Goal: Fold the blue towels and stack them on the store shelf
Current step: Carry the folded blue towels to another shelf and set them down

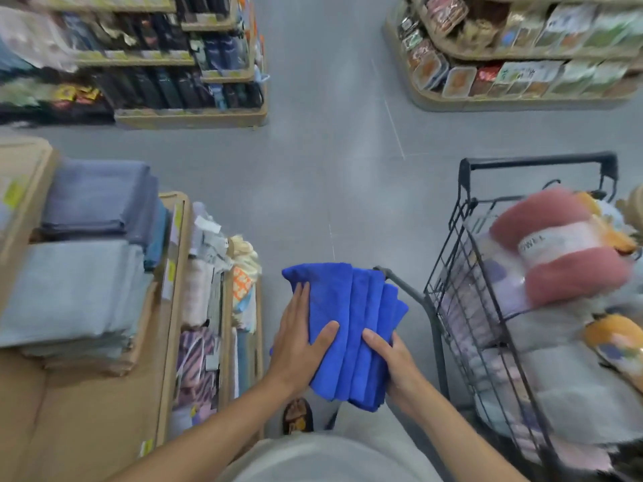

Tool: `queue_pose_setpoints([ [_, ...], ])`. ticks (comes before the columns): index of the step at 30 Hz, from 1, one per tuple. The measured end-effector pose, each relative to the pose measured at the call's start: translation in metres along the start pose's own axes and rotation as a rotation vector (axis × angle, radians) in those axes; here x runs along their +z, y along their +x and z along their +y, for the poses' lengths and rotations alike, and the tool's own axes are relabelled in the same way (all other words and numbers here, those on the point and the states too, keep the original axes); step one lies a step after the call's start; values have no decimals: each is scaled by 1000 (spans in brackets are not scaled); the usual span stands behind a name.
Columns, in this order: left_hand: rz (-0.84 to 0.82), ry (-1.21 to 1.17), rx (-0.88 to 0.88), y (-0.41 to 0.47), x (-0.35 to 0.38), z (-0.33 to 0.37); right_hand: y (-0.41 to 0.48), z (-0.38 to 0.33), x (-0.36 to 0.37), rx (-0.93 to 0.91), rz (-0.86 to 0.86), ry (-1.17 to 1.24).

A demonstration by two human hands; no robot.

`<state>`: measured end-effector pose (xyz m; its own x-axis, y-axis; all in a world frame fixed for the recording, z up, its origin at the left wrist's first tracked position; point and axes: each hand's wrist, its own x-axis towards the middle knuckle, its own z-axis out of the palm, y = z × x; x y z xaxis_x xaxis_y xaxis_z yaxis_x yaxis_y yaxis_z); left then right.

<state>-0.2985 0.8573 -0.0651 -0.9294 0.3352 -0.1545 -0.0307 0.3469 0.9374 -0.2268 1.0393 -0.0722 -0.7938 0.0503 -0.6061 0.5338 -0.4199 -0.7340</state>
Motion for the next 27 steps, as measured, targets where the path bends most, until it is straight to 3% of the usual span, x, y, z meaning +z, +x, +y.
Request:
queue_pose_setpoints([
  [7, 73, 4, 31, 166, 5, 23, 127, -122, -11, -23, -35, -43],
  [12, 250, 5, -24, 269, -9, 50, 221, -223, 0, -8, -146, -158],
  [21, 535, -58, -152, 408, -95, 59, 386, -343, 92, 62, -454, -366],
  [27, 644, -49, -188, 501, -179, 47, 493, -396, 177, 85, -551, -453],
])
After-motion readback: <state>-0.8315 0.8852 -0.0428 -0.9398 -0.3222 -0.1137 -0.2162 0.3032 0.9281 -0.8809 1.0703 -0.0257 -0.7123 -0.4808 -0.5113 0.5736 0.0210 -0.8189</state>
